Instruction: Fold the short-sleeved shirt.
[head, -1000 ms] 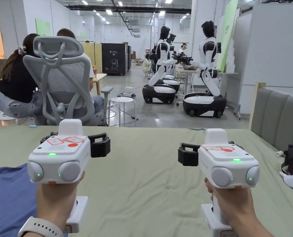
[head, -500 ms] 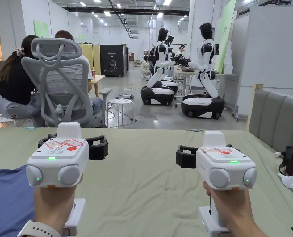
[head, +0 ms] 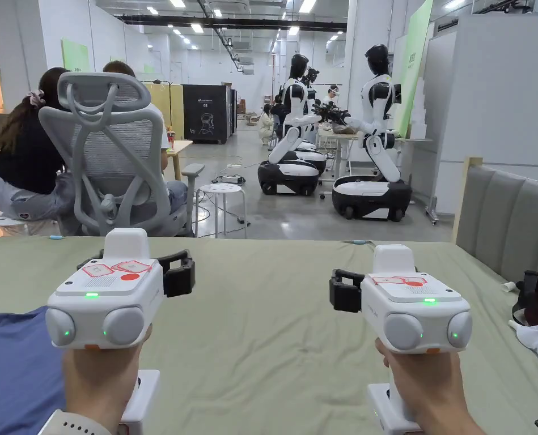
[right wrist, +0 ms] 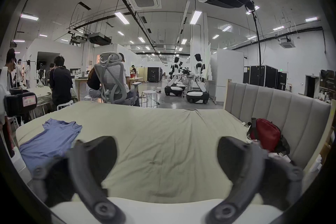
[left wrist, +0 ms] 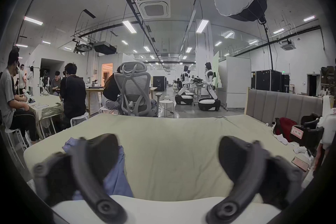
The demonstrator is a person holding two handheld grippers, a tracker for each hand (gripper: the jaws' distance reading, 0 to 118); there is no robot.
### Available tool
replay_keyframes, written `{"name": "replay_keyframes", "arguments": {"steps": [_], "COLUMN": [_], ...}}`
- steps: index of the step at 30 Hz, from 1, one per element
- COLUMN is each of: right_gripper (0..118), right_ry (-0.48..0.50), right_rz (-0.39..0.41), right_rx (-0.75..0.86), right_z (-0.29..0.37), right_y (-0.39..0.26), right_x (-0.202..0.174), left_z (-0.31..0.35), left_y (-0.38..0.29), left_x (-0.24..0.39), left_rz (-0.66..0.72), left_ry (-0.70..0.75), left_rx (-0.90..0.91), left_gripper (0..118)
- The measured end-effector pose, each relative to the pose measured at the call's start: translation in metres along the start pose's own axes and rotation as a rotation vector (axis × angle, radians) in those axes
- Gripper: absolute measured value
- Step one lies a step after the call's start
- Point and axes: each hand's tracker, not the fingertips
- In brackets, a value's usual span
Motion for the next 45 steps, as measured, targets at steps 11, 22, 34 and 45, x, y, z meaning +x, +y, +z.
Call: {"name": "replay_keyframes", "arguments": {"steps": [11, 22, 34, 45], "right_gripper": [1, 1, 0, 0], "right_ry": [-0.043, 0.195, 0.516, 0.527], "right_rz": [0.030, 0.041, 0.074, 0.163], "right_rx": [0.042, 0.049, -0.041, -0.141], "right_z": [0.005, -0.041, -0.069, -0.138], "right_y": [-0.001, 0.017, -0.010, -0.035], "right_x": [-0.007, -0.146, -0.297, -0.314], "left_z": [0.002, 0.030, 0.026, -0.194], "left_y": [-0.013, -0.011, -0.049, -0.128], "left_x": [-0.013, -0.155, -0.276, -0.257], "left_rz": [0.001, -0.005, 0.028, 0.162], "left_ry": [0.043, 0.349, 0.451, 0.144], "left_rx": [0.004, -0.036, -0.398, -0.874], "left_gripper": [0, 0, 0, 0]}}
